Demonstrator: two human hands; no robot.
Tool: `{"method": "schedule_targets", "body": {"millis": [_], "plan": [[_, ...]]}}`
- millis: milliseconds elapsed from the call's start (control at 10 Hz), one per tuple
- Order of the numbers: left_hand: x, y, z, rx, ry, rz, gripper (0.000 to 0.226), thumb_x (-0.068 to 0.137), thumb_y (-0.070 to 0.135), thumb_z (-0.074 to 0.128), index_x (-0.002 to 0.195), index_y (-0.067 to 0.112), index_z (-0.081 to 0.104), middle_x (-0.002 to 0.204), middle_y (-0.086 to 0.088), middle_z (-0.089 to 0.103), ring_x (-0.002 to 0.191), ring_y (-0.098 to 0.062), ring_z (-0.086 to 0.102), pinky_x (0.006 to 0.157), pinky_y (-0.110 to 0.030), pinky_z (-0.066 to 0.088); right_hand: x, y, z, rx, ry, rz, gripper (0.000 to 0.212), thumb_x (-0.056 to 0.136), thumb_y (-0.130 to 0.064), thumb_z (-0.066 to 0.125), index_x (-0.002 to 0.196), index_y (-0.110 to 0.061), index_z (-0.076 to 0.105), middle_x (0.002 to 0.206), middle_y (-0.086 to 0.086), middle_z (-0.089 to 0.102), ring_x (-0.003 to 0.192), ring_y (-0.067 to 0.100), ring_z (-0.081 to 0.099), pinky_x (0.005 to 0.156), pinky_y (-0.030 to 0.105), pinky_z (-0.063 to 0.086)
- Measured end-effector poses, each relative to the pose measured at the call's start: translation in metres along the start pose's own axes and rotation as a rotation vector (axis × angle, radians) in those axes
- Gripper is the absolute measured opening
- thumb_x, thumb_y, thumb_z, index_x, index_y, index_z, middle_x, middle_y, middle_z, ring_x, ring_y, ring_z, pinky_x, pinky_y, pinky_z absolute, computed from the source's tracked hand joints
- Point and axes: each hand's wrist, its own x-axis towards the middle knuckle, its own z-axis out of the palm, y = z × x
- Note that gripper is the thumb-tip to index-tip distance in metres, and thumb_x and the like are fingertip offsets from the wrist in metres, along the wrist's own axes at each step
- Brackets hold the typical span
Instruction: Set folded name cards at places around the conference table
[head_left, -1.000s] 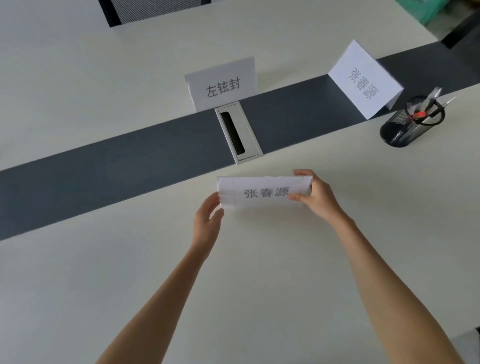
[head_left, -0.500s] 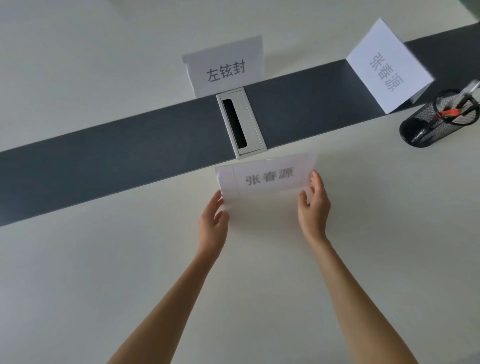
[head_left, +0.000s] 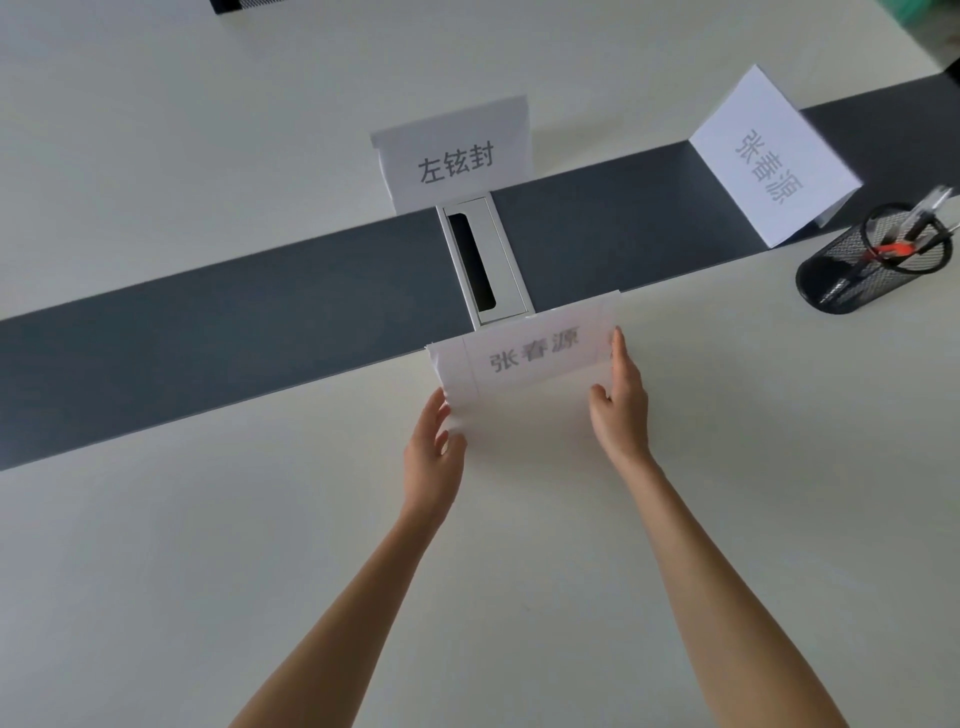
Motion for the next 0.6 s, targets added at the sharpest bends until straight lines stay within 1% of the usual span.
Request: {"method": "schedule_targets", "body": {"millis": [100,200,300,400,500,600], "plan": [[0.001,0.001,-0.002,-0.001,-0.018,-0.002,0.055,0.084,-0.005,0.039,0.134,0.017,0.037,0.123,0.01,0.048,0.115,-0.007,0.047,0.083,-0.004,0.042,0.0,-0.001,0.001,-0.008,-0.01,0.015,0.076,0.078,0.013,0.034,0.145,-0.015,0.01,0.154,0.005,0.023,0.14,0.021,0.024,0.113,0.027,0.02],[-0.003,0.001,-0.008,0.008,-0.032,-0.029,0.055,0.086,-0.004,0.041,0.137,0.015,0.031,0.127,0.005,0.045,0.118,-0.008,0.044,0.092,-0.019,0.037,-0.005,0.002,0.008,0.049,-0.002,0.099,0.076,0.079,0.012,0.033,0.146,-0.012,0.007,0.155,0.01,0.017,0.142,0.025,0.022,0.116,0.041,0.022],[-0.011,-0.003,-0.022,0.042,-0.025,-0.039,0.054,0.086,-0.003,0.042,0.137,0.013,0.032,0.134,-0.004,0.048,0.123,-0.014,0.046,0.094,-0.021,0.036,-0.025,0.006,0.013,0.103,0.035,0.148,0.072,0.079,0.013,0.034,0.145,-0.008,0.012,0.154,0.015,0.021,0.141,0.029,0.025,0.116,0.043,0.023],[-0.031,-0.014,-0.042,0.138,-0.013,0.01,0.048,0.087,-0.003,0.042,0.132,0.014,0.041,0.132,-0.005,0.052,0.117,-0.011,0.049,0.083,-0.008,0.039,-0.075,0.017,0.016,-0.05,0.065,0.004,0.064,0.079,0.013,0.038,0.14,0.002,0.022,0.15,0.017,0.025,0.14,0.03,0.023,0.115,0.021,0.01],[-0.063,-0.032,-0.071,0.258,-0.015,0.072,0.046,0.085,0.001,0.045,0.118,0.032,0.053,0.121,0.014,0.058,0.112,-0.003,0.053,0.089,-0.014,0.044,-0.134,0.038,0.022,-0.209,0.008,-0.2,0.054,0.08,-0.007,0.034,0.133,-0.001,0.034,0.149,0.007,0.027,0.134,0.03,0.025,0.112,0.013,0.007],[-0.113,-0.07,-0.109,0.395,-0.021,0.195,0.051,0.075,0.027,0.045,0.102,0.07,0.043,0.111,0.054,0.044,0.104,0.025,0.044,0.09,-0.002,0.037,-0.196,0.063,0.024,-0.343,-0.169,-0.35,0.056,0.069,-0.018,0.04,0.124,-0.01,0.04,0.157,0.002,0.008,0.141,0.024,0.016,0.113,0.02,0.011]]}}
